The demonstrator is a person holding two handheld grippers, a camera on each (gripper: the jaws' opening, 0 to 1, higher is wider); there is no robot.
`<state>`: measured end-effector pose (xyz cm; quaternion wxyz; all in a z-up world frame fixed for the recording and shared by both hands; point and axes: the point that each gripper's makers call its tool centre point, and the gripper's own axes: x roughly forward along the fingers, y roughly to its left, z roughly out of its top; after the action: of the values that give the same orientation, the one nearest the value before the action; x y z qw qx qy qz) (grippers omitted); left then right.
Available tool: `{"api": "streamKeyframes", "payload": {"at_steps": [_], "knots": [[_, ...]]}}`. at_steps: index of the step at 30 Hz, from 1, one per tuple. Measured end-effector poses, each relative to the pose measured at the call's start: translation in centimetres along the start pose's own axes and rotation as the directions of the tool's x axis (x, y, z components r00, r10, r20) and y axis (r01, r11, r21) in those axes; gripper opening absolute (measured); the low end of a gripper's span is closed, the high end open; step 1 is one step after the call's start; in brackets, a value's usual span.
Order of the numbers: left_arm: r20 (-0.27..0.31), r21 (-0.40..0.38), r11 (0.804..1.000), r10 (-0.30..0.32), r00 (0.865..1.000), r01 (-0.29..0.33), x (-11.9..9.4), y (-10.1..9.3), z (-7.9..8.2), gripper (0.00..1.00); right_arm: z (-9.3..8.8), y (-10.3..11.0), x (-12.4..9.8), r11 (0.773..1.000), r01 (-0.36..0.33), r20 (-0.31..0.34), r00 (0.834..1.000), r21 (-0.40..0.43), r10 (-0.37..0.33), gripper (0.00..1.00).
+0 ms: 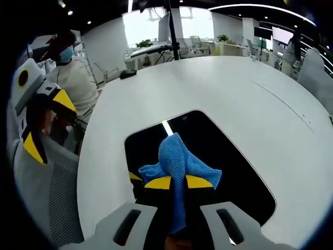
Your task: Wipe the mirror surface with the cleaning cloth until all visible marks leave the cleaned area.
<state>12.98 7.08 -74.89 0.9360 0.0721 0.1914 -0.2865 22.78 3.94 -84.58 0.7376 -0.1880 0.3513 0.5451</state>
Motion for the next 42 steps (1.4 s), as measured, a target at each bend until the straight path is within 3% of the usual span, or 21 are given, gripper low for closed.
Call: {"api": "streamKeyframes", "payload": {"at_steps": [42], "knots": [[0.004, 0.002, 1.000, 0.003, 1.000, -0.003, 0.0, 0.0, 0.0, 0.38, -1.3, -1.0, -1.4, 0.999, 0.022, 0.004, 1.000, 0.030, -0.022, 0.03]]}}
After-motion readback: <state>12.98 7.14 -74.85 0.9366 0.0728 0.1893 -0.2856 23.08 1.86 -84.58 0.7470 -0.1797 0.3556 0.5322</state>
